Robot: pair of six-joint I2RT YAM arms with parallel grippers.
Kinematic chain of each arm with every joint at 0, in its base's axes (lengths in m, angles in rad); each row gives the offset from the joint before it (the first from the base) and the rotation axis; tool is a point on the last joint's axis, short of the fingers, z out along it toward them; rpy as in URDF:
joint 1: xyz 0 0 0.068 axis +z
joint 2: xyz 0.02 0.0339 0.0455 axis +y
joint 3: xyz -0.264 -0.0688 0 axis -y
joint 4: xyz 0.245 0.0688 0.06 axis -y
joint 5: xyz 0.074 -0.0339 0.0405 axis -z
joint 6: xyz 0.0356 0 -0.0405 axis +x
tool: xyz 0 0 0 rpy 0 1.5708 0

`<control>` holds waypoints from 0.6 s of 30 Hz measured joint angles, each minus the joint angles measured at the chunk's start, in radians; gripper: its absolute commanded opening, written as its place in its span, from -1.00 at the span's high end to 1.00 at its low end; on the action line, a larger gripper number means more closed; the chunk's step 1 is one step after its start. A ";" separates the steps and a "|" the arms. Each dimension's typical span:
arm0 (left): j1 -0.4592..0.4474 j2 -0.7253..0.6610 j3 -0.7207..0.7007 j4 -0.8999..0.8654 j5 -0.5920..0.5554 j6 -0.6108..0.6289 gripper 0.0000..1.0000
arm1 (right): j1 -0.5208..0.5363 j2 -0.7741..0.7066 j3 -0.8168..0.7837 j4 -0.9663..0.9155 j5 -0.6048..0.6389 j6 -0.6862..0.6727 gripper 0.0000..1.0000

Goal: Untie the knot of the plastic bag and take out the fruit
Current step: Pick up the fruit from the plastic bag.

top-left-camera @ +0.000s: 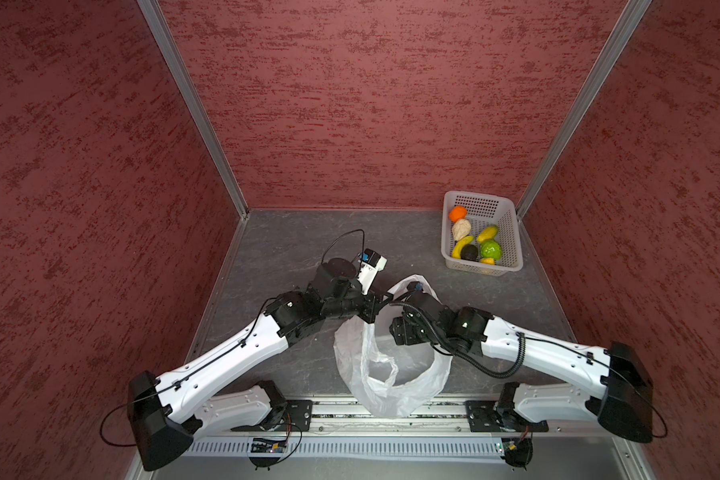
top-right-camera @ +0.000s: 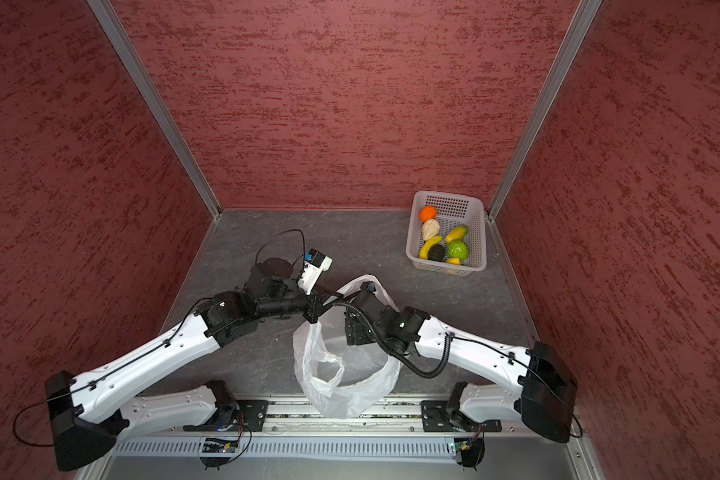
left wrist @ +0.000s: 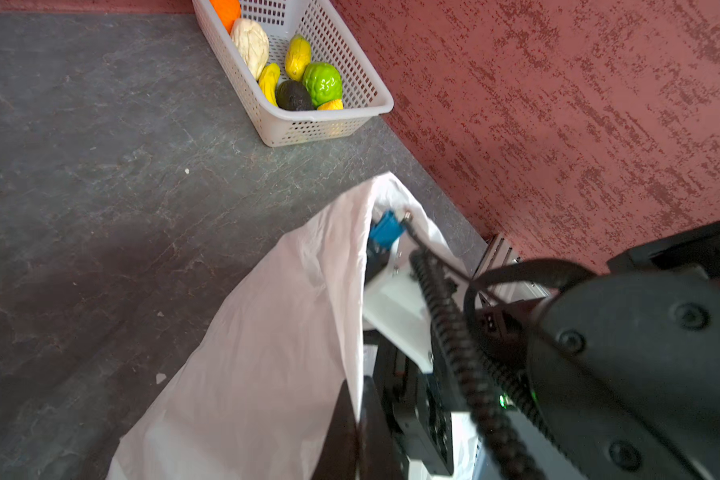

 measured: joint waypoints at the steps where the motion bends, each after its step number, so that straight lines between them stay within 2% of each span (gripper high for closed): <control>1: -0.010 -0.009 -0.018 0.000 -0.005 -0.007 1.00 | -0.002 -0.001 0.000 -0.007 0.047 0.013 -0.67; 4: -0.042 -0.026 -0.063 0.002 -0.020 -0.015 1.00 | -0.020 -0.006 0.000 -0.045 0.163 0.045 -0.65; 9: -0.090 -0.038 -0.117 0.025 -0.034 -0.026 1.00 | -0.079 -0.020 -0.012 -0.089 0.250 0.065 -0.65; 12: -0.106 -0.038 -0.126 0.039 -0.049 -0.034 1.00 | -0.089 -0.022 -0.013 -0.091 0.238 0.061 -0.67; 18: -0.123 -0.039 -0.125 0.075 -0.075 -0.049 1.00 | -0.052 -0.060 -0.013 -0.092 0.135 0.074 -0.68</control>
